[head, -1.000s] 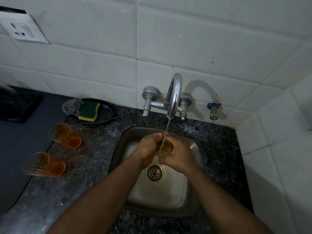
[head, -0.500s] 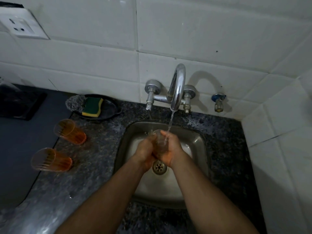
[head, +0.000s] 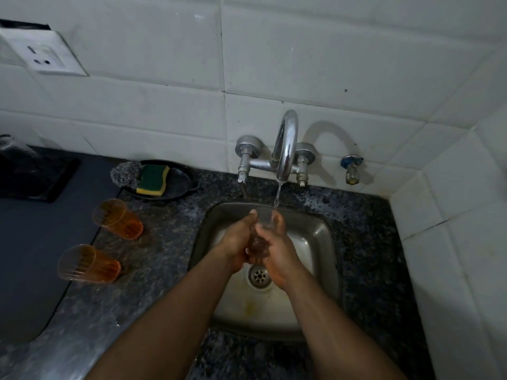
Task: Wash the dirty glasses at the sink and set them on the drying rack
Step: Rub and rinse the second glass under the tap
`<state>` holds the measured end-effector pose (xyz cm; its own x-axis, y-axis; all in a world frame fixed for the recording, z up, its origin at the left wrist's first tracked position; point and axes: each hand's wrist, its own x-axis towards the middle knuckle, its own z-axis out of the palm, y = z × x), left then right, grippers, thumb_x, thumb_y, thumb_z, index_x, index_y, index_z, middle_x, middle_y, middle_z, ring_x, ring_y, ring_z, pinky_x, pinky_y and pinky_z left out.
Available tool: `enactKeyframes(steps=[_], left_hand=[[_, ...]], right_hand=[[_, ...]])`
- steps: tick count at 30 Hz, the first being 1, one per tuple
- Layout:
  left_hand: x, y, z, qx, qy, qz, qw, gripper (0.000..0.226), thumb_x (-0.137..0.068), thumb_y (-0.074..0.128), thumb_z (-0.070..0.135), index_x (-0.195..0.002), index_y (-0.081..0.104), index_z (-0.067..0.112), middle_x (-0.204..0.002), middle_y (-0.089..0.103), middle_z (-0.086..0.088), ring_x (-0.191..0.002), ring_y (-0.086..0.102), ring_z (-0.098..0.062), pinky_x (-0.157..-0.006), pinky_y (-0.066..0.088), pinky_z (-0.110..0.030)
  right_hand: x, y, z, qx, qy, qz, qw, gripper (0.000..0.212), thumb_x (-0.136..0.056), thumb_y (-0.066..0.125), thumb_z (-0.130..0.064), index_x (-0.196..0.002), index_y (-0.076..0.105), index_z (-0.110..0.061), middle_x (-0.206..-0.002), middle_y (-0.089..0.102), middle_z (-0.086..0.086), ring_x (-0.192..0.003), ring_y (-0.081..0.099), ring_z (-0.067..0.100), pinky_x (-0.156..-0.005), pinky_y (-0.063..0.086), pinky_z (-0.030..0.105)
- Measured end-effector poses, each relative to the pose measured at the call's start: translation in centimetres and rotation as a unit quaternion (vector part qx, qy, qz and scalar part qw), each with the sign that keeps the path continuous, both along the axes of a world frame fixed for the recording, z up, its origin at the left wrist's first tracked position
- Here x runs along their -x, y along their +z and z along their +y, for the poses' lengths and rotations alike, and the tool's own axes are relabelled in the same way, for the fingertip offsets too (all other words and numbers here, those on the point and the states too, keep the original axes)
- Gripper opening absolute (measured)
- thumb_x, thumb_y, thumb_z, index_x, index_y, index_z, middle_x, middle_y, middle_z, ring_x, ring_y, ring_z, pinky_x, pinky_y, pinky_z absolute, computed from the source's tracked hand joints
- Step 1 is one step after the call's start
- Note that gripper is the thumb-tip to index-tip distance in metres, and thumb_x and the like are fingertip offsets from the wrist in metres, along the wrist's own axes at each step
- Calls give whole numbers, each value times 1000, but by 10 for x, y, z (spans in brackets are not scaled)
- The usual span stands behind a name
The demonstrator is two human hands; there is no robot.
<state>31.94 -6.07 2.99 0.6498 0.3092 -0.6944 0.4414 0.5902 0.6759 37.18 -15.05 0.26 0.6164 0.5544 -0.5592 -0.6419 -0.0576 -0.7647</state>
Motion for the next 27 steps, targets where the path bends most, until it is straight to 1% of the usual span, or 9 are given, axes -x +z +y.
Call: enactKeyframes(steps=[2, 4, 9, 12, 14, 16, 19, 23, 27], left_hand=[[-5, 8, -7, 7, -23, -4, 1000, 60, -110, 31, 51, -108, 71, 7, -65, 72, -5, -47, 65, -12, -53, 61, -29], [-12, 11, -20, -9, -40, -15, 999, 55, -112, 28, 45, -96, 66, 9, -52, 65, 1, -38, 59, -8, -41, 48, -15], [-20, -3, -30, -35, 12, -45, 998, 40, -108, 44, 37, -79, 60, 16, -51, 46, 3, -38, 41, -9, -40, 34, -19], [-24, -6, -26, -31, 52, -27, 998, 48, -109, 40, 43, -87, 71, 14, -63, 70, -3, -54, 67, -13, -49, 49, -24], [-25, -8, -20, -4, 93, 1, 996, 55, -109, 35, 50, -112, 75, 13, -93, 80, -10, -89, 75, -23, -66, 55, -33], [-23, -10, -15, 1, 95, 20, 995, 62, -110, 28, 52, -119, 73, 11, -97, 80, -11, -94, 74, -26, -67, 54, -35], [-19, -7, -26, 6, 55, 6, 998, 63, -110, 29, 53, -112, 71, 6, -69, 75, -8, -58, 72, -15, -49, 52, -24], [-23, -7, -32, -1, 27, -24, 999, 53, -102, 51, 55, -85, 68, 8, -59, 55, -8, -44, 52, -16, -44, 40, -21], [-28, -10, -15, 46, 103, -57, 992, 43, -104, 52, 46, -75, 69, 19, -60, 46, -1, -52, 40, -14, -53, 32, -28]], right_hand=[[3, -1, -2, 61, -6, -69, 996, 23, -108, 52, -33, -129, 46, -40, -114, 71, 6, -98, 73, 28, -80, 59, 49], [-4, -5, 2, 125, -46, -100, 986, 18, -107, 47, -48, -119, 53, -35, -110, 72, 7, -97, 73, 28, -86, 61, 51], [-37, -11, 10, 181, -51, -42, 981, 54, -97, 34, -68, -109, 71, -29, -102, 78, 8, -95, 75, 27, -91, 60, 51], [-28, 2, 9, 170, 29, -125, 977, 34, -106, 37, -52, -127, 58, -34, -114, 71, 2, -104, 70, 22, -93, 57, 46], [-19, 4, 5, 117, 76, -150, 979, 51, -108, 44, -43, -156, 26, -44, -127, 58, -13, -116, 60, 14, -102, 53, 48], [-11, 2, -5, 91, 87, -180, 976, 60, -109, 47, -38, -158, 14, -49, -126, 55, -15, -116, 60, 12, -101, 54, 46], [-20, -6, -4, 149, 30, -205, 967, 26, -109, 43, -44, -133, 50, -38, -115, 69, -2, -101, 69, 18, -88, 60, 45], [-31, -2, 9, 209, -16, -201, 957, 30, -108, 44, -42, -95, 66, -26, -91, 72, 1, -89, 70, 21, -78, 56, 37], [-28, 6, 6, 138, 51, -188, 971, 32, -110, 44, -39, -137, 60, -44, -107, 71, -9, -99, 69, 11, -88, 58, 36]])
